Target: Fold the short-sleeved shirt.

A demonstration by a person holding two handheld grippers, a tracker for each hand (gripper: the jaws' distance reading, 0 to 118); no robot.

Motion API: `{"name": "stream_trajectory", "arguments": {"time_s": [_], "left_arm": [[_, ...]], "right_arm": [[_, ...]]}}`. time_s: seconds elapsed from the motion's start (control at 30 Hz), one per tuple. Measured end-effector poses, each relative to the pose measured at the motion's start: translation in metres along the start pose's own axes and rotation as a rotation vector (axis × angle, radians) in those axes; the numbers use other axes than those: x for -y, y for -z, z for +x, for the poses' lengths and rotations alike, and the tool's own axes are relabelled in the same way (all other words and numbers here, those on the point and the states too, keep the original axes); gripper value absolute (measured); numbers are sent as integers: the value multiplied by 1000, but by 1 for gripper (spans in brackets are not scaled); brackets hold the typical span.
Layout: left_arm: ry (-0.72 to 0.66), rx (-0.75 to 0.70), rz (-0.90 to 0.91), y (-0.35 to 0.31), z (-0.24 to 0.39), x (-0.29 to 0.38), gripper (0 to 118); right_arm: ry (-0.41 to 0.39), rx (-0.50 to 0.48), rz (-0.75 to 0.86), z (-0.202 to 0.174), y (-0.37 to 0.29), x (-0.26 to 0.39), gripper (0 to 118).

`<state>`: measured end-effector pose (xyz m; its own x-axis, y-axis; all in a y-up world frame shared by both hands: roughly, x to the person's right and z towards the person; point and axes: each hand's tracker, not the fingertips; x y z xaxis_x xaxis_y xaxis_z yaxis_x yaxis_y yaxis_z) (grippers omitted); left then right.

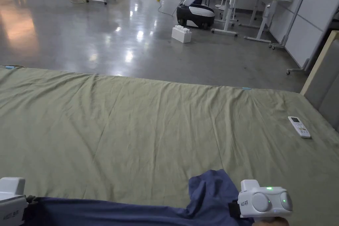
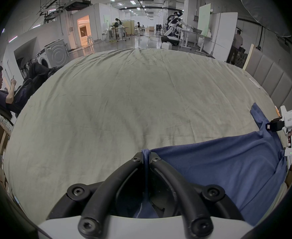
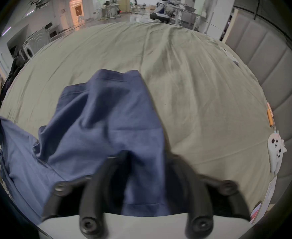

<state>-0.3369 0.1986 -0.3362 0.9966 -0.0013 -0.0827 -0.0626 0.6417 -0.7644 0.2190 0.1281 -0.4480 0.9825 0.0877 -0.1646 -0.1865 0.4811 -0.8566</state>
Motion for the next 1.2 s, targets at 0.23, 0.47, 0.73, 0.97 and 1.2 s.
{"name": "stream_trajectory", "arguments": {"time_s": [0.23,0.47,0.73,0.97,1.2], "left_arm": [[-9,0,17,-10,-4,2,5],[-24,21,62,-37,-11,6,5],[-24,55,143,-92,-27,28,5],[13,75,177,-132,-34,62,5],[20,95,151,-153,-39,112,5]], "right_arm": [[53,-19,56,-1,-18,4,2],[86,-56,196,6,-94,16,2],[83,-56,285,8,-180,58,2],[56,-45,311,-3,-229,121,2],[21,-15,227,-13,-241,193,2]]}}
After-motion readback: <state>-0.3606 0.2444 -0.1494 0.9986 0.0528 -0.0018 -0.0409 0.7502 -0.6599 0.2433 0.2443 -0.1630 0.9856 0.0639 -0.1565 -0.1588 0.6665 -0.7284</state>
